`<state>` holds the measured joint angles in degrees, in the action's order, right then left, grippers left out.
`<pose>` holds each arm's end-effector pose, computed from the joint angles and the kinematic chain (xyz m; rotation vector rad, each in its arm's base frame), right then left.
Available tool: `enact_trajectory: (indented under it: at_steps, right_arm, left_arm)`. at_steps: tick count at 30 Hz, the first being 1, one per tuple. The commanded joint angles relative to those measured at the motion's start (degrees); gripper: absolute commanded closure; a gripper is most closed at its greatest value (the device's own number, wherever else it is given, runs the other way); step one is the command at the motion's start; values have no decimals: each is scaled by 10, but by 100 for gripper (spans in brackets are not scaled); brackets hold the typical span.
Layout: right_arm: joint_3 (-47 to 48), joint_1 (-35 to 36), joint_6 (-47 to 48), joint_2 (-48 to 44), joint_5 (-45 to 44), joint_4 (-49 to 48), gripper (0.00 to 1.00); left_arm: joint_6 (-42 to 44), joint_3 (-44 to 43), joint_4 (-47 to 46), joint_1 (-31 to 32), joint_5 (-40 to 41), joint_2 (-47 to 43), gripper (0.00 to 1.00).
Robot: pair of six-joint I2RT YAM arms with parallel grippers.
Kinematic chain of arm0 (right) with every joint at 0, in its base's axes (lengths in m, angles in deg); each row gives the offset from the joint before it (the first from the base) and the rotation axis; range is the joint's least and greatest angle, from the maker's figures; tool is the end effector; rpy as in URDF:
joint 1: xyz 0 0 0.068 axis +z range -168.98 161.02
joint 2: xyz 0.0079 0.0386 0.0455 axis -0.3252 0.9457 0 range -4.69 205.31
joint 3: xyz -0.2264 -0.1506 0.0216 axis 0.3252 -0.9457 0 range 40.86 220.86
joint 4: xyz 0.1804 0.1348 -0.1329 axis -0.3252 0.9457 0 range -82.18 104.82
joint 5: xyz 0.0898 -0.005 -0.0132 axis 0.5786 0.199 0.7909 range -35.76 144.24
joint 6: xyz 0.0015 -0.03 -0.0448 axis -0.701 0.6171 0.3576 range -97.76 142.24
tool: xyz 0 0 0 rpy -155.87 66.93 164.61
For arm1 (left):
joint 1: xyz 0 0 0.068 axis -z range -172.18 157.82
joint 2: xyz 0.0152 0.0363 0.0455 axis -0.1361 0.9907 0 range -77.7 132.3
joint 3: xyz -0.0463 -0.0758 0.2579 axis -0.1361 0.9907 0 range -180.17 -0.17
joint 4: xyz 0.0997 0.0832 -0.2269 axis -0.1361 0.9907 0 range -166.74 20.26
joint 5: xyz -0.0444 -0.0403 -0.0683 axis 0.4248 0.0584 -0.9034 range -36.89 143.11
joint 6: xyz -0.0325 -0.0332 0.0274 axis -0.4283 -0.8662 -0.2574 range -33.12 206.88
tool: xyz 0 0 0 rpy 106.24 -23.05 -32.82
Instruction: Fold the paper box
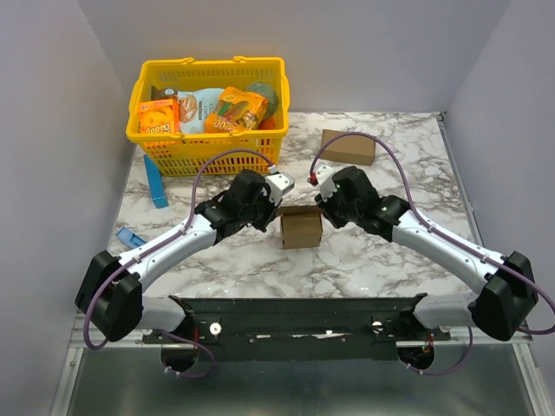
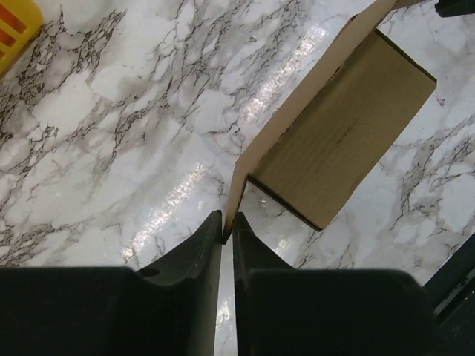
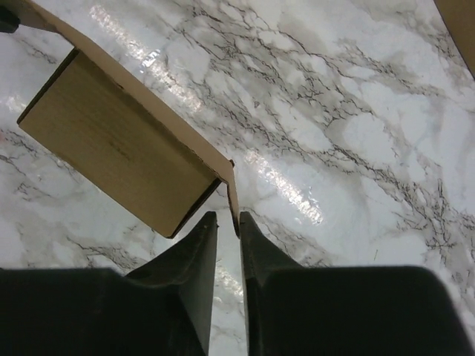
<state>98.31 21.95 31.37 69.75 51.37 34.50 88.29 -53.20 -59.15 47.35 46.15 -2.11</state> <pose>0.2129 0.1823 0.2780 -0.9681 2.1326 0.2182 0.2188 -0.1860 0.2600 0.8695 2.1431 -0.4838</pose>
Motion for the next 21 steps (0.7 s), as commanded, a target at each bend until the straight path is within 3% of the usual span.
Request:
enact_trajectory:
  at_steps: [1,5,9,21]
  right_arm:
    - [-1,15,1,6,-27,13,80]
    - [-4,23,-23,3,-54,7,94]
    - [4,32,-60,2,-100,11,99]
    - [11,75,-119,10,-196,2,99]
  left_arm:
    - [-27,-24,-21,8,11,7,88]
    - [-47,-38,-20,11,21,15,95]
    - [-69,-54,-16,17,41,24,100]
    - [-174,-70,-18,28,89,35,100]
